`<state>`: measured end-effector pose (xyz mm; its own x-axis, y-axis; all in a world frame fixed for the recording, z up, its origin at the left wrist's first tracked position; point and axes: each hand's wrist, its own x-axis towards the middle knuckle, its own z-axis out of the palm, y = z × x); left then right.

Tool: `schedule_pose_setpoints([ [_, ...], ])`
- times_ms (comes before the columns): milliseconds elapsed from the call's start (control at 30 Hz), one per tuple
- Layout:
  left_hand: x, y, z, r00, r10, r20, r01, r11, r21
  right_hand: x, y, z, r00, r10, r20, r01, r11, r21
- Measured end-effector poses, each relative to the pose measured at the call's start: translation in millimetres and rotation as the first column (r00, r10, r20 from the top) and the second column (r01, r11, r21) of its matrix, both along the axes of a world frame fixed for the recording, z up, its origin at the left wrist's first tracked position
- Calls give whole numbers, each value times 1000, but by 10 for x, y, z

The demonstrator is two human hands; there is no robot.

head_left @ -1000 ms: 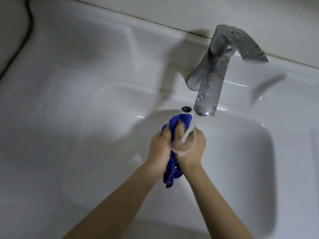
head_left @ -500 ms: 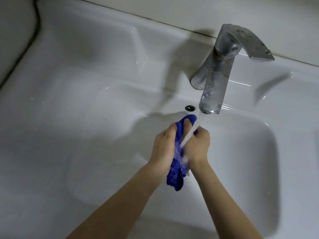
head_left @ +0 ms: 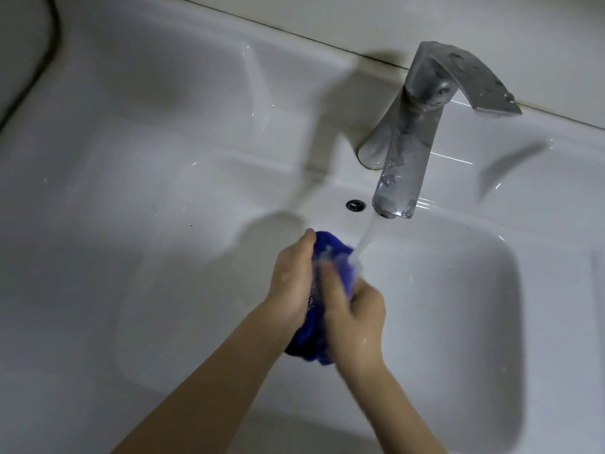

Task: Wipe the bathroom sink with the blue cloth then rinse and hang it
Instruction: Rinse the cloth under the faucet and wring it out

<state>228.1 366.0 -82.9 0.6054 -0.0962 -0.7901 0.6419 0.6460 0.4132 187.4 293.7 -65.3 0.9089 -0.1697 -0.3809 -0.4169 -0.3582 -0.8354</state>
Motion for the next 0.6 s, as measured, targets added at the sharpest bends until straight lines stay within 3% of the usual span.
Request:
schedule_pose_setpoints([
  [67, -36, 10, -15, 999, -38, -13, 37, 998, -56, -24, 75, 84, 984, 141, 112, -123, 980, -156],
  [167, -53, -109, -38, 998, -59, -1, 59, 996, 68, 560, -1, -2, 974, 186, 132, -126, 921, -368],
  [233, -28, -131, 3, 998, -40, 56, 29, 984, 177, 815, -148, -140, 995, 30, 99, -1, 960, -280],
  [300, 4, -82, -34, 996, -41, 73, 29, 987, 156, 586, -181, -187, 996, -77, 36, 81, 986, -145],
  [400, 2, 13, -47, 995, -101, -2, 101, 989, 106, -84, -3, 39, 999, -48, -9, 48, 998, -45],
  [467, -23, 19, -56, 994, -105, -38, 106, 994, 28, -94, 103, 63, 994, 72, 84, -55, 980, -193],
  [533, -40, -47, -17, 992, -121, -34, 124, 985, 123, 285, 87, 5, 983, 115, 142, -62, 940, -335],
  [600, -10, -89, -30, 994, -101, -45, 108, 974, 200, 686, -32, -50, 991, 70, 117, -33, 957, -289],
])
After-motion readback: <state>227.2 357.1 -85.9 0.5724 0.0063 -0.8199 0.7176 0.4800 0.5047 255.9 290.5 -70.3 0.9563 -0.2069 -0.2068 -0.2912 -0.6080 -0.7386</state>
